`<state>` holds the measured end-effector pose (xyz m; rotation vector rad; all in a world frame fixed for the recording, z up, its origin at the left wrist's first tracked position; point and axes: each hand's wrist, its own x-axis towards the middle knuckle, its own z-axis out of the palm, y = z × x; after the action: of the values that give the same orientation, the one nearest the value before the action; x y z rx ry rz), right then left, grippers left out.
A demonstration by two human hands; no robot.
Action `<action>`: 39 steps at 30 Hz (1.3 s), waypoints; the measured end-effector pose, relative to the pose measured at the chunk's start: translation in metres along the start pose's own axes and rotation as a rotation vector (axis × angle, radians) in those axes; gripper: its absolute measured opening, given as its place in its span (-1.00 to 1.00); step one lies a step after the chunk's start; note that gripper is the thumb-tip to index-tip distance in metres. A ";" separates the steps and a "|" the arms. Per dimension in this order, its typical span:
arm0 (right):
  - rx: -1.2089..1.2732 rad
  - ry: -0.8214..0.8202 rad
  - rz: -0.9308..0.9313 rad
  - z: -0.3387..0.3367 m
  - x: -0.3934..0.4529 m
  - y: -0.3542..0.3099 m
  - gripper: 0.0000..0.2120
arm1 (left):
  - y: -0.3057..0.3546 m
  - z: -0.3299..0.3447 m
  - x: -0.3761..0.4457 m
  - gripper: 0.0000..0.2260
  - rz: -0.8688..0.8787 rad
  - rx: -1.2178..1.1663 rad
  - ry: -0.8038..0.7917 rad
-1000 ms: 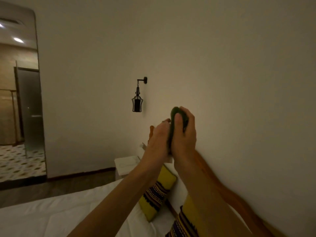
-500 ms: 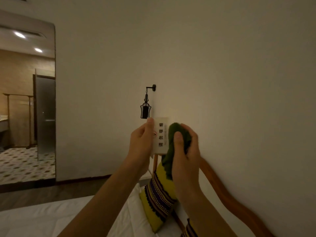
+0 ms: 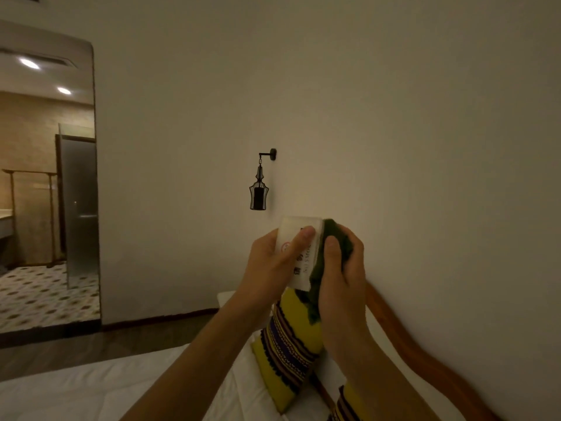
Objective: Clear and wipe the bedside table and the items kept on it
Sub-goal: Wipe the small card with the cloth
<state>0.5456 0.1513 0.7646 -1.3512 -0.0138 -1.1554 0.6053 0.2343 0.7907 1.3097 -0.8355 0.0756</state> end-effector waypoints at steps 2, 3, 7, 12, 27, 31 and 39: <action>-0.045 0.030 -0.012 0.000 -0.006 0.010 -0.75 | -0.001 0.006 0.004 -0.47 0.024 0.119 0.039; -0.072 0.059 -0.022 0.000 -0.005 0.011 -0.75 | -0.003 0.010 0.006 -0.44 0.030 0.193 0.037; -0.137 0.138 -0.141 0.002 0.004 0.006 -0.75 | -0.006 0.030 0.008 -0.65 0.033 0.274 -0.043; -0.145 0.124 -0.177 0.006 0.026 -0.008 -0.85 | -0.004 0.036 0.009 -0.43 0.020 -0.037 -0.205; -0.214 0.023 -0.175 0.006 0.034 -0.017 -0.80 | -0.015 0.025 0.001 -0.46 -0.024 -0.158 -0.294; -0.234 0.031 -0.070 0.011 0.035 -0.018 -0.79 | -0.014 0.021 0.000 -0.46 -0.016 -0.264 -0.275; -0.373 -0.073 -0.315 0.027 0.024 -0.015 -0.72 | -0.011 -0.002 0.005 -0.46 0.060 -0.162 -0.260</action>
<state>0.5638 0.1598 0.7987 -1.7661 -0.0695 -1.4201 0.6158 0.2306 0.7843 1.1564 -1.0797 -0.1153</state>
